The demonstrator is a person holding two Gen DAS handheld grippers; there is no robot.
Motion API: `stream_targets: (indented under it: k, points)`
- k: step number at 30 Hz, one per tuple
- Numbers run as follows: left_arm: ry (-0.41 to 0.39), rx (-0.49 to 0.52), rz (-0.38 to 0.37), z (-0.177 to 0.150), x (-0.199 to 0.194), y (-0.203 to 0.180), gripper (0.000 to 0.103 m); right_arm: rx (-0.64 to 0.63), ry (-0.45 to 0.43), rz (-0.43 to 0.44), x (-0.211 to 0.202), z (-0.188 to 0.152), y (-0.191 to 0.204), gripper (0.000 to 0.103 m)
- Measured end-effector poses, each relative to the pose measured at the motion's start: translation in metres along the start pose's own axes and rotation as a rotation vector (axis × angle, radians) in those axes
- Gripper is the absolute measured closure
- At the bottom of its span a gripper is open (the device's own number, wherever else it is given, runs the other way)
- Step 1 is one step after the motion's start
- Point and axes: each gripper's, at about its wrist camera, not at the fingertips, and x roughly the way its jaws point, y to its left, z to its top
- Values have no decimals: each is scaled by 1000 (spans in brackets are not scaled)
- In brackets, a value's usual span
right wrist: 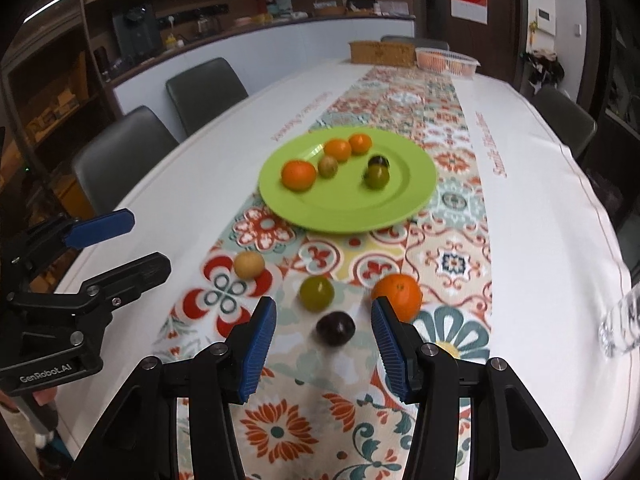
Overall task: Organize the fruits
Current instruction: 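Move the left tool to another tan fruit while the right tool approaches another dark plum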
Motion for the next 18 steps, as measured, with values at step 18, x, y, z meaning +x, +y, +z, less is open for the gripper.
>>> stream_targets:
  k: [18]
  points:
    - [129, 55, -76, -4, 66, 6, 40, 32, 106, -14, 41, -12, -5, 53]
